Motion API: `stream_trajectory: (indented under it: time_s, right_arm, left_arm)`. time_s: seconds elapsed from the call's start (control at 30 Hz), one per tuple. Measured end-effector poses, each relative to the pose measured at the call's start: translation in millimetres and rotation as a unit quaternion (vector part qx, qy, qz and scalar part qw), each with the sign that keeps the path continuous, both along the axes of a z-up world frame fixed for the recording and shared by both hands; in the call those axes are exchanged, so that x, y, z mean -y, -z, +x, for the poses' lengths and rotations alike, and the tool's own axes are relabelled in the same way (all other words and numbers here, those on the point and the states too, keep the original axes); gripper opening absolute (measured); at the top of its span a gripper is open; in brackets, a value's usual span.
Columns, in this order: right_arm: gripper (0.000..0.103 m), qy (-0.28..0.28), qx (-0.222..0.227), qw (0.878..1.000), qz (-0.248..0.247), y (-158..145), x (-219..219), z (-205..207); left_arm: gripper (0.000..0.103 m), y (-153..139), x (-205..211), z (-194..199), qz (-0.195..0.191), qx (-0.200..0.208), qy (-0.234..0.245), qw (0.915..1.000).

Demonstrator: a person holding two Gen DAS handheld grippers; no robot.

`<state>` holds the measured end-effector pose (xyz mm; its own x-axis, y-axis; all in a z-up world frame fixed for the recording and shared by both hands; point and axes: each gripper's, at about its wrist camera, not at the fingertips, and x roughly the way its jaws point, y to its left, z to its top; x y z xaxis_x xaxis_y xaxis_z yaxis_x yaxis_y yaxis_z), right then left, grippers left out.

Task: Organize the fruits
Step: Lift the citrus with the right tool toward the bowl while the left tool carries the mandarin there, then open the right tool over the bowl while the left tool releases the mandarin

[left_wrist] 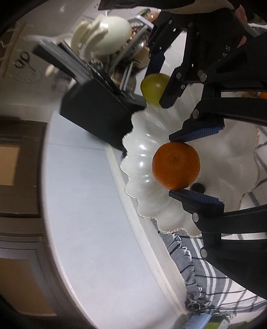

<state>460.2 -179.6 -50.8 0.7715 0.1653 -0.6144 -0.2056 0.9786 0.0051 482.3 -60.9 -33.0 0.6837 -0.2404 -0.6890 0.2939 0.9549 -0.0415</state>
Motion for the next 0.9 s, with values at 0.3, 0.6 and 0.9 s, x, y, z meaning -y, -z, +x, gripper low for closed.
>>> stream_trajectory:
  time_s: [0.3, 0.6, 0.9]
  right_arm:
    - [0.05, 0.0, -0.063, 0.998, -0.018, 31, -1, 39]
    - [0.05, -0.001, -0.105, 0.994, -0.023, 50, -2, 61]
    - [0.06, 0.003, -0.112, 0.994, -0.014, 53, 1, 64]
  left_arm:
    - [0.046, 35, 3, 42, 0.017, -0.058, -0.011, 0.9981]
    - [0.046, 54, 6, 62, 0.032, -0.084, -0.013, 0.9959]
    - [0.06, 58, 6, 69, 0.033, -0.085, -0.013, 0.9957]
